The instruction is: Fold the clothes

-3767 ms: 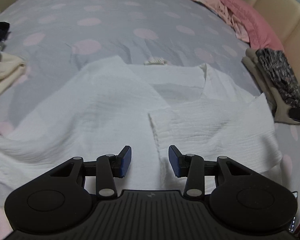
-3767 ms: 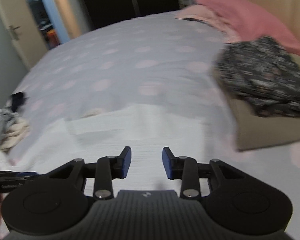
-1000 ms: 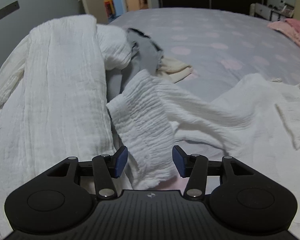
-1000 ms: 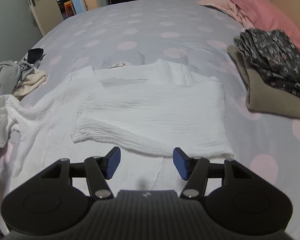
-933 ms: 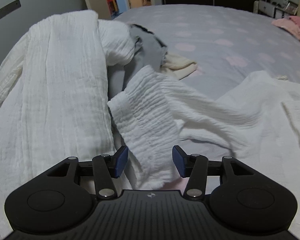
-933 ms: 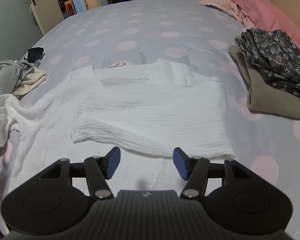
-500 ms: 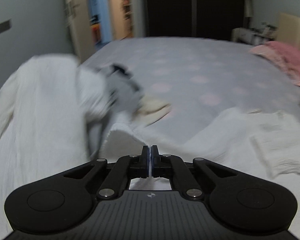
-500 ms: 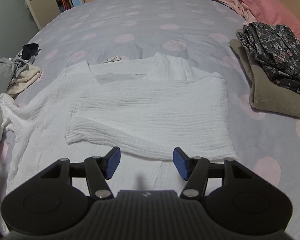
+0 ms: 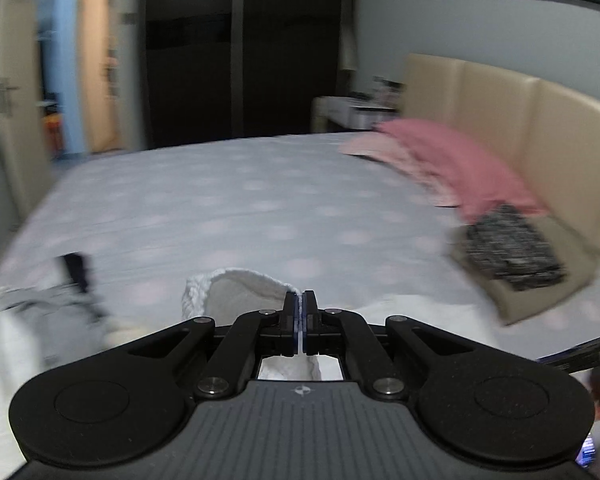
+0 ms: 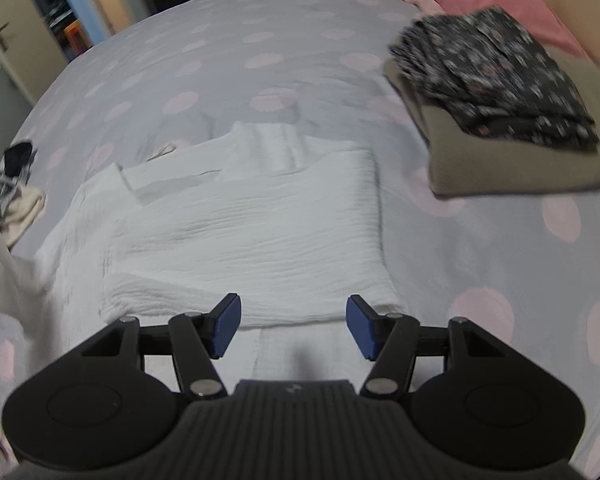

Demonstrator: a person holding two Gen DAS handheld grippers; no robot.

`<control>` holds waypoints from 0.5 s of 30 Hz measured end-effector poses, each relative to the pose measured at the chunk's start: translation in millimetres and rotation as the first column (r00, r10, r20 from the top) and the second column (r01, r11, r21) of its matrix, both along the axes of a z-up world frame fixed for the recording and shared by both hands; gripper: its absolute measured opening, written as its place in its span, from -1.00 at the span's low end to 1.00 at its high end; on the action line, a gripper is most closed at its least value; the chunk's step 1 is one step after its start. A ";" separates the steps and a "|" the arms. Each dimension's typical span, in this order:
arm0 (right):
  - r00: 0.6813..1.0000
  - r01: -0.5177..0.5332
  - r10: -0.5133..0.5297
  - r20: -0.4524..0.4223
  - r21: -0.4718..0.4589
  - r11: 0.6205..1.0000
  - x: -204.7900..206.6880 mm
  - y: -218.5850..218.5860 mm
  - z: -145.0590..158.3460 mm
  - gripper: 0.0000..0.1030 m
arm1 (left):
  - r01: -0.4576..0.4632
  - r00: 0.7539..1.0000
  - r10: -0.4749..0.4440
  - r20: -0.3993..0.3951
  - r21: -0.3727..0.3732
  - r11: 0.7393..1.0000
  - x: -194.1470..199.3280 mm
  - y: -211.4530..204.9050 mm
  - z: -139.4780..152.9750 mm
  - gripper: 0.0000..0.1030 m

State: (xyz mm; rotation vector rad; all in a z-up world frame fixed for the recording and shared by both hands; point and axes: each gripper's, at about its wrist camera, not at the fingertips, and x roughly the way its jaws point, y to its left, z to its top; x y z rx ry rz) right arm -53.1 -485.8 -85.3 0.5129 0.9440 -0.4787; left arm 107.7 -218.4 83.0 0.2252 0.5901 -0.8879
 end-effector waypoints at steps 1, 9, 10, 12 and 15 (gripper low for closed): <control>1.000 0.010 -0.010 0.001 0.008 1.000 -1.2 -3.2 -0.3 0.20 | 0.036 0.999 -0.036 -0.014 -0.004 0.999 -2.8 -14.9 -0.3 -1.00; 0.999 0.046 -0.046 0.008 0.016 0.999 -1.9 -19.7 -0.9 0.20 | 0.275 0.958 -0.263 -0.110 0.112 0.955 -33.5 -127.6 -47.0 -0.98; 0.999 0.042 -0.042 0.006 0.020 0.999 -0.9 -19.9 -1.8 0.20 | 0.281 0.957 -0.268 -0.109 0.129 0.951 -36.5 -130.8 -52.4 -0.87; 1.000 0.029 -0.029 0.003 0.027 0.999 0.9 -18.8 -3.7 0.20 | 0.288 0.956 -0.274 -0.105 0.164 0.943 -42.3 -135.1 -62.6 -0.60; 1.000 0.002 -0.002 0.004 0.028 1.000 3.2 -15.1 -6.7 0.20 | 0.254 0.966 -0.239 -0.097 0.180 0.950 -36.4 -125.3 -70.8 -0.53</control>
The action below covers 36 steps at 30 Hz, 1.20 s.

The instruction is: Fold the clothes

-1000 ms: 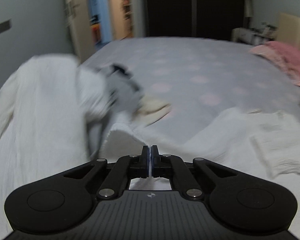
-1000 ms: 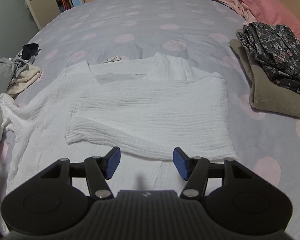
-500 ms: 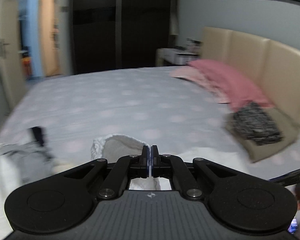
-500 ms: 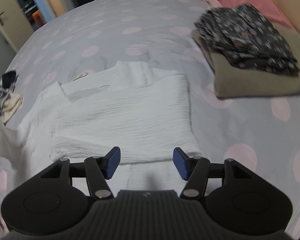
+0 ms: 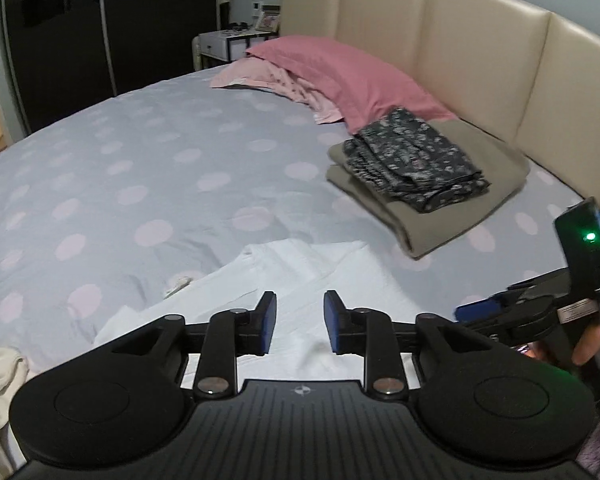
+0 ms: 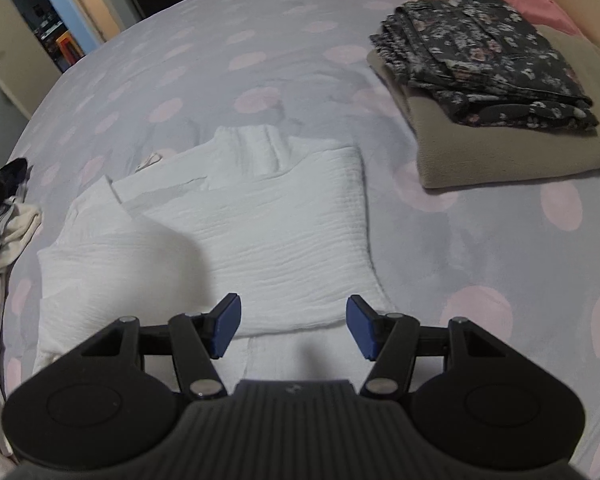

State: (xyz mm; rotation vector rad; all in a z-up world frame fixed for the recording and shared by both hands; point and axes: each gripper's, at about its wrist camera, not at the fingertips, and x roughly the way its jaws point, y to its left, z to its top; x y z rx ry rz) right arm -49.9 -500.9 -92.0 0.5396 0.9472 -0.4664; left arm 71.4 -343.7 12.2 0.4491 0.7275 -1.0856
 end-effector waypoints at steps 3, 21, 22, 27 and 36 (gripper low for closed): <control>1.000 -0.012 0.012 0.000 -0.003 1.000 3.7 2.4 -3.4 0.20 | -0.061 0.998 0.061 0.001 0.023 0.998 14.8 19.4 -6.4 -0.50; 0.997 -0.071 0.071 -0.009 0.041 0.997 75.5 18.4 -39.0 0.22 | -0.488 0.845 0.500 -0.191 0.108 0.866 153.2 134.5 -97.1 -0.21; 0.998 -0.063 0.064 -0.021 0.043 0.997 77.4 15.9 -43.3 0.22 | -0.492 0.839 0.505 -0.202 0.112 0.863 157.8 135.1 -103.0 -0.21; 1.000 -0.016 0.018 -0.023 0.086 0.996 86.4 0.7 -58.4 0.16 | -0.504 0.827 0.528 -0.196 0.159 0.849 169.0 125.9 -134.7 -0.21; 1.000 -0.031 0.031 0.000 0.132 0.991 101.2 -1.0 -62.7 -0.79 | -0.518 0.836 0.532 -0.135 0.127 0.846 163.1 115.2 -147.2 -0.95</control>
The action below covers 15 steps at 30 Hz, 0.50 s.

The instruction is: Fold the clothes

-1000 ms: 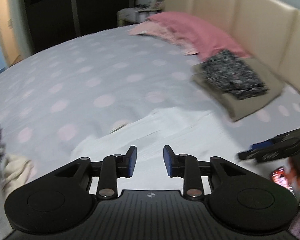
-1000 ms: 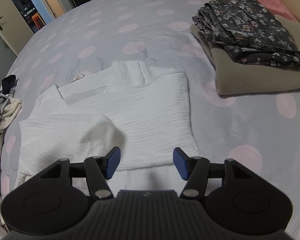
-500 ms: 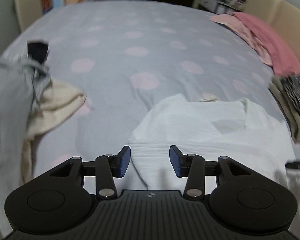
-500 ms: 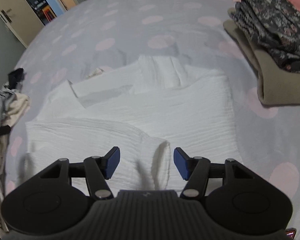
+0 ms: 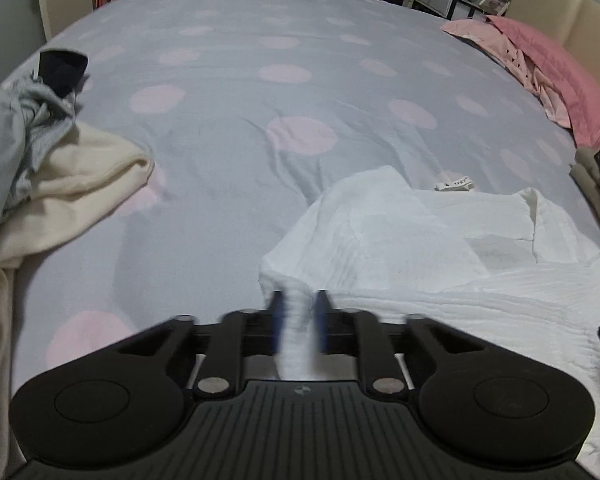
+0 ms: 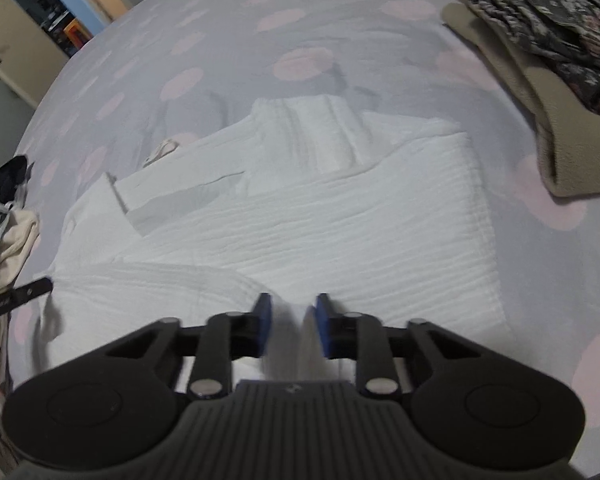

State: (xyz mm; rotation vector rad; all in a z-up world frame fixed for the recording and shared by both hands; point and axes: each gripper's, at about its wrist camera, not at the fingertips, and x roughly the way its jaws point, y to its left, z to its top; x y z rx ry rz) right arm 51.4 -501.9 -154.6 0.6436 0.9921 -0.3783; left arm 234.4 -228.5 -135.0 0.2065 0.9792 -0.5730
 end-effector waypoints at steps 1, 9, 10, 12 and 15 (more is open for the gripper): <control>1.000 -0.006 0.006 0.003 -0.003 1.000 0.3 0.9 1.7 -0.87 | -0.002 1.000 0.002 0.008 -0.004 1.000 -1.2 1.5 3.1 -0.97; 0.988 -0.018 0.021 0.150 -0.023 1.000 2.2 5.9 43.6 -0.93 | -0.059 0.994 0.065 0.092 -0.070 0.996 4.6 36.6 38.6 -0.98; 0.986 -0.013 0.019 0.166 -0.034 0.999 4.1 6.6 46.6 -0.93 | -0.078 0.992 0.086 0.095 -0.080 0.994 9.0 42.7 40.5 -0.98; 0.983 0.002 0.008 0.181 -0.055 0.998 10.0 7.5 47.5 -0.93 | -0.104 0.991 0.113 0.077 -0.112 0.988 17.2 50.0 40.3 -0.98; 0.984 0.028 -0.013 0.179 -0.083 0.996 21.0 8.3 43.2 -0.83 | -0.104 0.991 0.111 0.070 -0.100 0.990 19.5 42.8 37.4 -0.92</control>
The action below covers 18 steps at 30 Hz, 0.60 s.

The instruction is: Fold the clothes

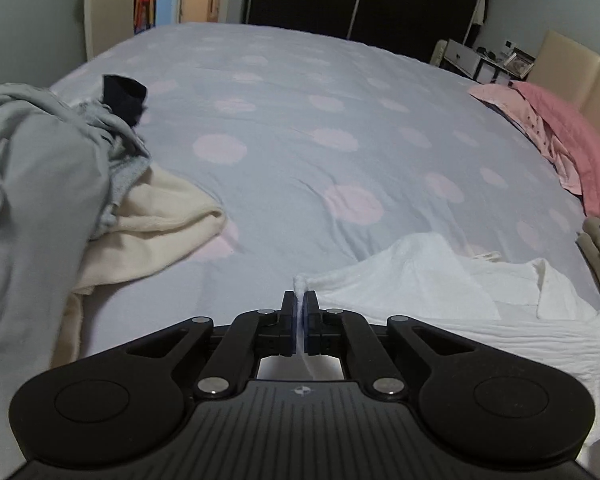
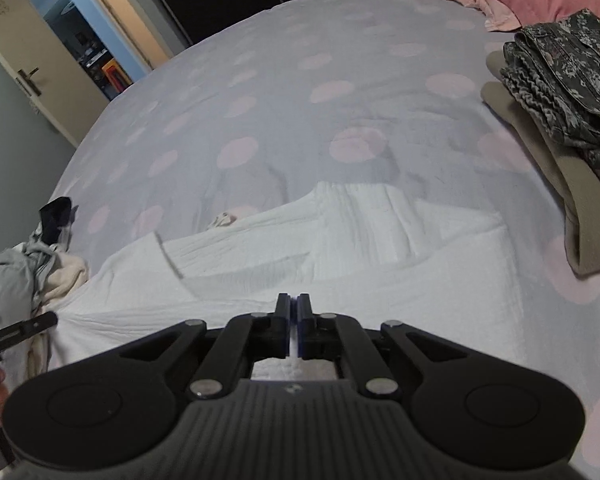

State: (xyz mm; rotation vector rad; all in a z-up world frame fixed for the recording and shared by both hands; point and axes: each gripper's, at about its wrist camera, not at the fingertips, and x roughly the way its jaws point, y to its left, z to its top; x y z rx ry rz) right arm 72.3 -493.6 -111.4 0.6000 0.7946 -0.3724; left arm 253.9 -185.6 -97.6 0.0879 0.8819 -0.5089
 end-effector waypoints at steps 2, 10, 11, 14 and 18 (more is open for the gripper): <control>1.000 0.025 -0.025 -0.008 -0.040 0.999 6.2 1.4 -0.7 -0.63 | -0.004 1.000 0.004 0.013 0.030 1.000 -3.3 -4.8 -0.1 -0.77; 0.998 -0.018 0.018 -0.063 0.007 1.000 0.0 5.0 -6.0 -0.33 | 0.141 0.990 -0.141 -0.017 0.063 0.988 -33.7 3.1 4.4 -0.59; 0.997 -0.024 0.025 -0.078 0.018 1.000 -3.2 6.0 -8.4 -0.32 | 0.164 0.986 -0.163 -0.019 0.074 0.984 -40.6 4.2 4.1 -0.56; 0.991 -0.037 0.042 -0.130 0.042 0.998 -14.1 10.2 -15.8 -0.26 | 0.230 0.973 -0.229 -0.022 0.107 0.967 -64.1 9.1 1.8 -0.32; 0.982 -0.043 0.053 -0.180 0.062 0.997 -29.3 17.3 -24.1 -0.20 | 0.342 0.939 -0.343 -0.023 0.173 0.924 -101.0 11.3 -4.3 -0.21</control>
